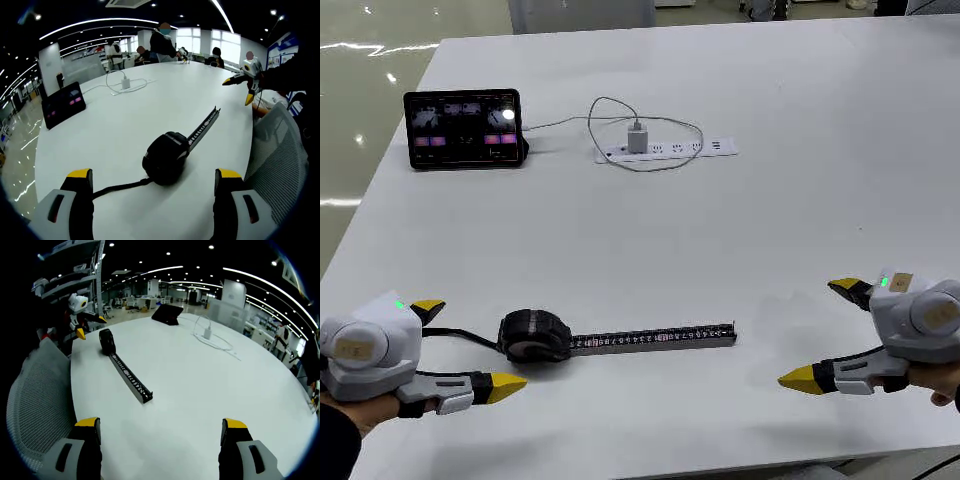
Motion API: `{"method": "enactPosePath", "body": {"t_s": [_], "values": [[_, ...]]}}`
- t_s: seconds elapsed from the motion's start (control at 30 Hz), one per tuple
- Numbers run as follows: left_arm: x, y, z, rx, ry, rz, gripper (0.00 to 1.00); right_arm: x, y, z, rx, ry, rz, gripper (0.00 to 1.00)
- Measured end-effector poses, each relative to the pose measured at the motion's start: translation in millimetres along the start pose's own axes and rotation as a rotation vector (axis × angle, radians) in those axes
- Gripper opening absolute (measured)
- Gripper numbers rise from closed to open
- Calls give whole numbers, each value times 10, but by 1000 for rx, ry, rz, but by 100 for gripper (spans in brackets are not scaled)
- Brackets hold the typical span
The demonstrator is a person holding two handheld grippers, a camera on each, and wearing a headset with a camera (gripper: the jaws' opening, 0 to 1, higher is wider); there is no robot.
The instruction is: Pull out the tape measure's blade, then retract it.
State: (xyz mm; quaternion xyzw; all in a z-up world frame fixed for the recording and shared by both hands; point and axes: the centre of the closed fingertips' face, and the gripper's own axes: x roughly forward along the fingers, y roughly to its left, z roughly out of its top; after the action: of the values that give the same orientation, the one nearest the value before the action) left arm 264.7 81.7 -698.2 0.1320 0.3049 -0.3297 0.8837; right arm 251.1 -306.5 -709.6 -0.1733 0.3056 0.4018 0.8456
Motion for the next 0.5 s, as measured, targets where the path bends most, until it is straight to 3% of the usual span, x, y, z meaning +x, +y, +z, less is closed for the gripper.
{"method": "enactPosePath", "body": {"t_s": [0.27, 0.5], "values": [[-63, 35, -158, 9, 22, 2, 99, -110, 57, -86, 0, 14, -10, 99], [-223, 53, -237, 10, 15, 7, 99, -193, 87, -181, 3, 16, -13, 99]]}}
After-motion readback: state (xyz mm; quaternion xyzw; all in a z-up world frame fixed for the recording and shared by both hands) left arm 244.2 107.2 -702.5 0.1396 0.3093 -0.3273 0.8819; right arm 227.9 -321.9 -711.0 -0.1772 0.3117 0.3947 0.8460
